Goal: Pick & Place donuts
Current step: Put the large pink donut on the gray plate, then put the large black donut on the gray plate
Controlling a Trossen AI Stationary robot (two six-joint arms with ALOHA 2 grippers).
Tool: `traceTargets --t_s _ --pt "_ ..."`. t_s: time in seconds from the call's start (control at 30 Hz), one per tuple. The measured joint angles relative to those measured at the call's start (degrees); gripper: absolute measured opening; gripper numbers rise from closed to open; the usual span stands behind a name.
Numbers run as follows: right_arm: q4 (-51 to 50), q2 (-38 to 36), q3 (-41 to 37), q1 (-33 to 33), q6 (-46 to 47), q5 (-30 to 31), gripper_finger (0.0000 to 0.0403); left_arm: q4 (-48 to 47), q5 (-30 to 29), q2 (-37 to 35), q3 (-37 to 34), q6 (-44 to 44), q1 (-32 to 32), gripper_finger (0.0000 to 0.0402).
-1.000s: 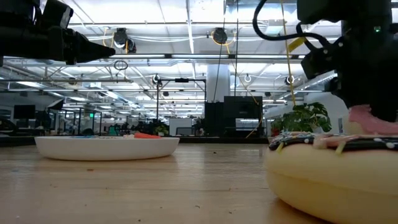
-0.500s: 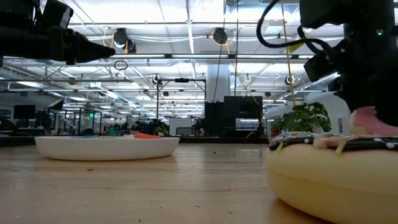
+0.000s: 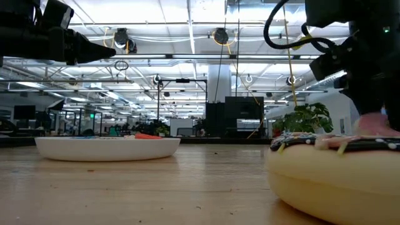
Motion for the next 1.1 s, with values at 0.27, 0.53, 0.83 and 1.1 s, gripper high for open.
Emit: traceTargets --t_s 0.27,0.53,0.83,1.1 --pt "-0.9 -0.8 3.1 1.5 -0.5 5.7 0.0296 -0.3 0.0 0.0 0.0 0.0 0.0 0.004" --pt "-6.0 -0.7 6.9 1.4 1.3 5.8 0.028 -0.3 0.0 0.0 0.0 0.0 0.0 0.004" --pt "6.7 2.4 18.6 4.1 3.6 8.8 0.0239 -0.2 0.0 0.0 0.0 0.1 0.0 0.004" --pt "6.0 20.3 38.1 9.8 -7.7 7.1 0.0172 -0.2 0.0 0.0 0.0 0.1 0.0 0.004"
